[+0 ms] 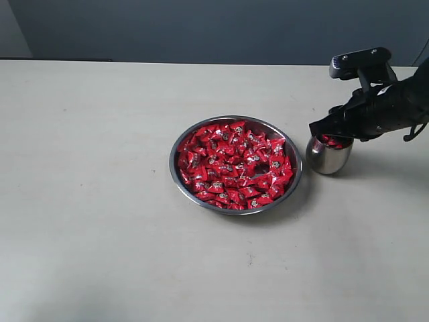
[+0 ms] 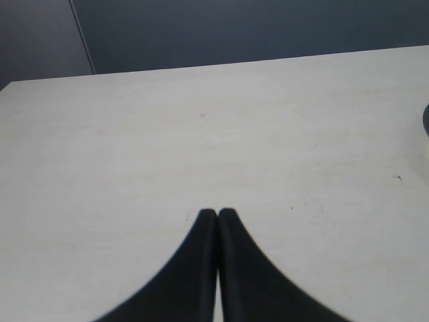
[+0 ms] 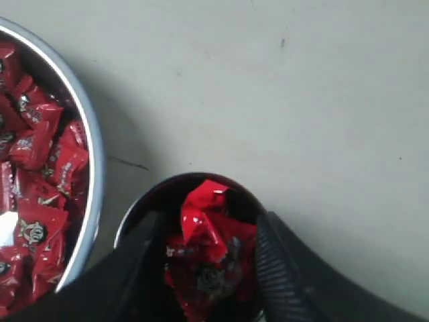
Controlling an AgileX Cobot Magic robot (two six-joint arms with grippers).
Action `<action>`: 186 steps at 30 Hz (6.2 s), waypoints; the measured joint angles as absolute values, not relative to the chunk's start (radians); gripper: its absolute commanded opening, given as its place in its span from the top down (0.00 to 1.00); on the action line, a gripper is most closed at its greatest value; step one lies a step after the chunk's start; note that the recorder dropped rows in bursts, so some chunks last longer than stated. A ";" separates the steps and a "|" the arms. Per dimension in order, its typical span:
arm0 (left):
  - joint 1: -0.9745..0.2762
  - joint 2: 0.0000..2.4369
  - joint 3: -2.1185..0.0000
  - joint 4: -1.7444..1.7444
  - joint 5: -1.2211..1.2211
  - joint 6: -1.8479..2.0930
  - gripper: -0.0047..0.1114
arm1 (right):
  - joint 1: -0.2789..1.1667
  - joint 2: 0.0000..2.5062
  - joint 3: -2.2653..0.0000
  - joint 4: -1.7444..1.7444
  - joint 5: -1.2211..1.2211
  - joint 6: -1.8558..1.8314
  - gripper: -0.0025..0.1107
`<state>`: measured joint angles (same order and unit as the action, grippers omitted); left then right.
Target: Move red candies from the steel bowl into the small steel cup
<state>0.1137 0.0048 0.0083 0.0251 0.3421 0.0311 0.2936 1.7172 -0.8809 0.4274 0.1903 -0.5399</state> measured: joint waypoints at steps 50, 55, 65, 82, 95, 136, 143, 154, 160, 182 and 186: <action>0.114 0.005 0.008 0.025 0.342 0.031 0.96 | 0.560 2.017 -1.178 0.458 0.402 -0.674 0.98; 0.114 0.005 0.008 0.025 0.342 0.031 0.96 | 0.560 1.923 -1.178 0.458 0.440 -0.660 0.98; 0.114 0.005 0.008 0.025 0.342 0.031 0.96 | 0.558 1.655 -1.076 0.337 0.431 -0.536 0.98; 0.114 0.005 0.008 0.025 0.342 0.031 0.96 | 0.377 1.578 -0.860 0.269 0.241 -0.392 0.98; 0.114 0.005 0.008 0.025 0.342 0.031 0.96 | 0.335 1.683 -0.860 0.245 0.193 -0.389 0.98; 0.114 0.005 0.008 0.025 0.342 0.031 0.96 | 0.331 1.681 -0.860 0.248 0.161 -0.389 0.70; 0.114 0.005 0.008 0.025 0.342 0.031 0.96 | 0.331 1.540 -0.858 0.342 0.163 -0.389 0.71; 0.114 0.005 0.008 0.025 0.342 0.031 0.96 | 0.349 1.257 -0.858 0.427 0.291 -0.389 0.98; 0.114 0.005 0.008 0.025 0.342 0.031 0.96 | 0.349 1.093 -0.858 0.428 0.499 -0.387 0.98; 0.114 0.005 0.008 0.025 0.342 0.031 0.96 | 0.349 0.297 -0.682 0.325 0.691 -0.339 0.98; 0.114 0.005 0.008 0.025 0.342 0.031 0.96 | 0.349 0.288 -0.676 0.334 0.678 -0.339 0.98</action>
<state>0.1137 0.0048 0.0083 0.0251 0.3421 0.0311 0.3494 0.2881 -0.6763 0.3337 0.6782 -0.3391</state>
